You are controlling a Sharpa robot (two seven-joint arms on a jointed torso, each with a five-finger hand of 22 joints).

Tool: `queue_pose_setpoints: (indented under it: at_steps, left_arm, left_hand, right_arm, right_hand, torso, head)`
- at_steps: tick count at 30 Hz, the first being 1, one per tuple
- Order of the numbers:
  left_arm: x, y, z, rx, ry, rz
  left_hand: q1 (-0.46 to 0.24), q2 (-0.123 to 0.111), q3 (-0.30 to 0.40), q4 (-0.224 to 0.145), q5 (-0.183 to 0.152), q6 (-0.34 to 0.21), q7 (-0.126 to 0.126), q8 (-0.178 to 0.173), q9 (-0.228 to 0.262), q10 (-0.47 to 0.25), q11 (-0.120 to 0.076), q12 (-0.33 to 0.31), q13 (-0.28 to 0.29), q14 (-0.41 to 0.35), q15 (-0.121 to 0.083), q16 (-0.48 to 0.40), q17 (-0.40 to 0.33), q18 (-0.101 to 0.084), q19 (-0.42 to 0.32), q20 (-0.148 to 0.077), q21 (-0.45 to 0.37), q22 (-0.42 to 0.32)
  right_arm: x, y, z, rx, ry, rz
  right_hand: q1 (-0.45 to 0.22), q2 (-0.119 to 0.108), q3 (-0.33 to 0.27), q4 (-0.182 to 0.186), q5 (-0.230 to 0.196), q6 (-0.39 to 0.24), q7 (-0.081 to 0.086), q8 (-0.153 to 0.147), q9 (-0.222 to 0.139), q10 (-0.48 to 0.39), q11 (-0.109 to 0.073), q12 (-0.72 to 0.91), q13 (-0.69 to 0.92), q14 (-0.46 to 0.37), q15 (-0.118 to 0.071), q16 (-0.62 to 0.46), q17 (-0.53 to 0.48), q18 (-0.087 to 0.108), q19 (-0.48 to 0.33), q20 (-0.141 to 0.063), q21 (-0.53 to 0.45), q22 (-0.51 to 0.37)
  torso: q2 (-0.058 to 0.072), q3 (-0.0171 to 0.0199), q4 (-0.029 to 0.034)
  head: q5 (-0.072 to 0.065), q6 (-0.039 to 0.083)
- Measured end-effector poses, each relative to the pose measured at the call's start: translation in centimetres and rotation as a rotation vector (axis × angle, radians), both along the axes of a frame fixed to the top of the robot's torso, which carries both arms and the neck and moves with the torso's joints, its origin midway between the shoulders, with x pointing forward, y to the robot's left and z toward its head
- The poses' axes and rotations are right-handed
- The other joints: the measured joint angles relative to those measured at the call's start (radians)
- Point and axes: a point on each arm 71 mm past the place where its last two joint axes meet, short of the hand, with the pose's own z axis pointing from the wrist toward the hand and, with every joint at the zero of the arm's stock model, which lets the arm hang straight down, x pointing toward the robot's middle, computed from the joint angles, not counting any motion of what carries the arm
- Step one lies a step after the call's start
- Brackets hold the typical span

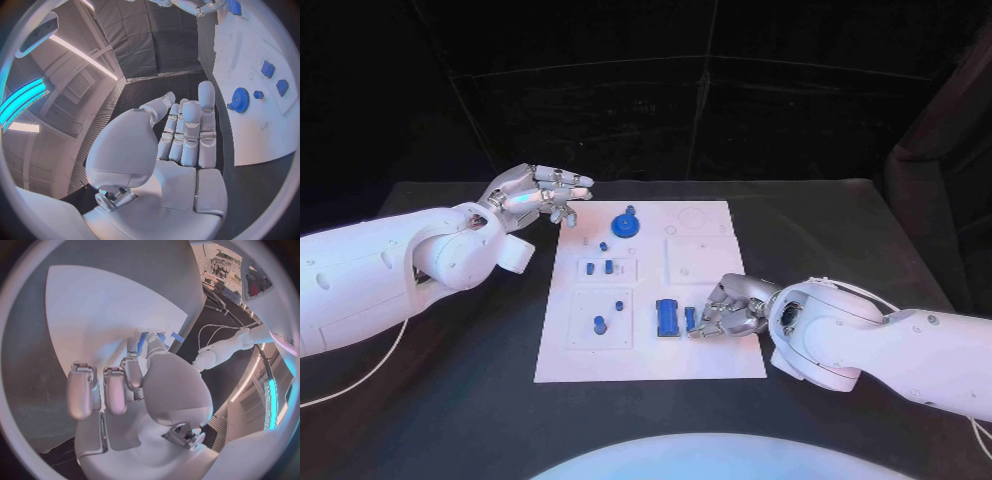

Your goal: Assemble the parts on the task board

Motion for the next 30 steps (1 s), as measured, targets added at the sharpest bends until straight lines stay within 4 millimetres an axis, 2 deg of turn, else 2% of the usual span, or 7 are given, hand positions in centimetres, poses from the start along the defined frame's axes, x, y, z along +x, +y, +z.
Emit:
queue_pose_setpoints:
  at_steps: [15, 18, 21, 23, 24, 27, 30]
  left_arm:
    - [0.0, 0.0, 0.0, 0.0, 0.0, 0.0]
    - [0.0, 0.0, 0.0, 0.0, 0.0, 0.0]
    - [0.0, 0.0, 0.0, 0.0, 0.0, 0.0]
    - [0.1, -0.1, 0.0, -0.002, 0.001, 0.0]
    - [0.1, -0.1, 0.0, -0.005, 0.002, 0.001]
    - [0.2, -0.1, -0.1, -0.013, 0.005, 0.006]
    - [0.4, -0.1, -0.2, -0.025, 0.01, 0.018]
  left_hand:
    - [0.0, 0.0, 0.0, 0.0, 0.0, 0.0, 0.0, 0.0, 0.0, 0.0, 0.0, 0.0, 0.0, 0.0, 0.0, 0.0, 0.0, 0.0, 0.0, 0.0, 0.0, 0.0]
    - [0.0, 0.0, -0.003, -0.003, 0.0, 0.0, 0.0, 0.0, -0.001, -0.008, 0.0, 0.0, 0.0, 0.0, 0.0, 0.0, -0.006, 0.0, 0.0, 0.0, -0.004, -0.002]
    - [0.0, 0.0, -0.006, 0.0, 0.0, 0.0, 0.0, 0.001, -0.001, -0.007, 0.0, 0.004, 0.0, -0.011, 0.0, -0.002, -0.019, 0.0, 0.0, 0.0, -0.004, -0.004]
    - [-0.001, 0.001, -0.008, 0.003, 0.0, 0.0, 0.0, 0.004, -0.001, -0.007, 0.0, 0.004, 0.0, -0.015, 0.0, -0.011, -0.03, 0.0, 0.0, 0.0, -0.008, -0.005]
    - [-0.005, 0.005, -0.012, 0.007, 0.0, 0.0, 0.0, 0.004, -0.001, -0.01, 0.002, 0.004, 0.0, -0.032, 0.001, -0.024, -0.05, 0.0, -0.001, 0.001, -0.014, -0.007]
    - [-0.011, -0.001, -0.024, 0.01, 0.0, -0.006, 0.005, 0.006, -0.001, -0.024, 0.005, 0.004, -0.003, -0.098, 0.008, -0.083, -0.108, 0.0, -0.042, 0.008, -0.046, -0.024]
    - [-0.021, 0.0, -0.036, 0.017, 0.0, -0.006, 0.005, 0.012, -0.001, -0.029, 0.011, -0.001, -0.014, -0.181, 0.02, -0.181, -0.167, 0.0, -0.118, 0.019, -0.112, -0.063]
  right_arm:
    - [0.4, 0.0, -0.1, -0.021, -0.02, -0.008]
    - [0.2, -0.3, 0.1, 0.013, -0.019, 0.001]
    - [0.1, -0.8, 0.3, 0.076, -0.012, 0.01]
    - [0.3, -1.2, 0.7, 0.128, -0.011, 0.011]
    - [0.8, -1.5, 1.0, 0.169, -0.014, 0.01]
    - [2.2, -2.3, 1.8, 0.262, -0.026, -0.006]
    - [4.4, -3.4, 2.7, 0.403, -0.042, -0.047]
  right_hand:
    - [0.004, 0.004, -0.029, 0.006, 0.0, -0.005, -0.002, 0.004, 0.002, -0.002, 0.002, 0.0, 0.0, 0.0, 0.0, -0.004, 0.0, 0.0, 0.0, 0.0, -0.004, 0.0]
    - [-0.01, -0.002, -0.045, 0.009, 0.0, -0.029, 0.006, 0.004, -0.001, -0.023, 0.004, -0.053, -0.007, 0.002, 0.002, -0.026, 0.0, 0.0, 0.0, 0.0, -0.028, 0.0]
    - [-0.009, -0.002, -0.055, 0.001, 0.0, -0.078, 0.023, -0.022, -0.012, -0.086, 0.018, -0.186, -0.071, 0.002, 0.017, -0.074, -0.002, 0.003, -0.012, 0.016, -0.084, 0.0]
    - [0.015, 0.004, -0.064, -0.008, 0.005, -0.113, 0.039, -0.041, -0.02, -0.193, 0.034, -0.417, -0.212, -0.004, 0.033, -0.186, -0.113, 0.044, -0.079, 0.03, -0.208, -0.106]
    - [0.035, 0.011, -0.064, -0.014, 0.007, -0.131, 0.049, -0.053, -0.026, -0.255, 0.044, -0.543, -0.297, -0.037, 0.043, -0.297, -0.234, 0.076, -0.149, 0.039, -0.33, -0.234]
    - [0.092, 0.035, -0.055, -0.031, 0.012, -0.162, 0.078, -0.078, -0.038, -0.353, 0.07, -0.728, -0.443, -0.171, 0.066, -0.632, -0.553, 0.134, -0.322, 0.059, -0.649, -0.539]
    - [0.162, 0.056, -0.038, -0.053, -0.014, -0.194, 0.111, -0.11, -0.057, -0.428, 0.113, -0.898, -0.612, -0.293, 0.11, -0.876, -0.707, 0.133, -0.427, 0.097, -0.857, -0.692]
  torso:
    - [0.0, 0.0008, -0.0008]
    - [0.0, 0.0007, -0.001]
    - [-0.002, 0.0006, -0.001]
    - [-0.003, 0.0, -0.0009]
    - [-0.004, -0.0004, -0.0009]
    - [-0.007, -0.0015, -0.0005]
    - [-0.012, -0.0029, 0.001]
  head:
    - [0.0, 0.0]
    - [0.0, 0.002]
    - [-0.001, 0.007]
    - [-0.003, 0.012]
    - [-0.004, 0.015]
    - [-0.008, 0.025]
    - [-0.013, 0.04]
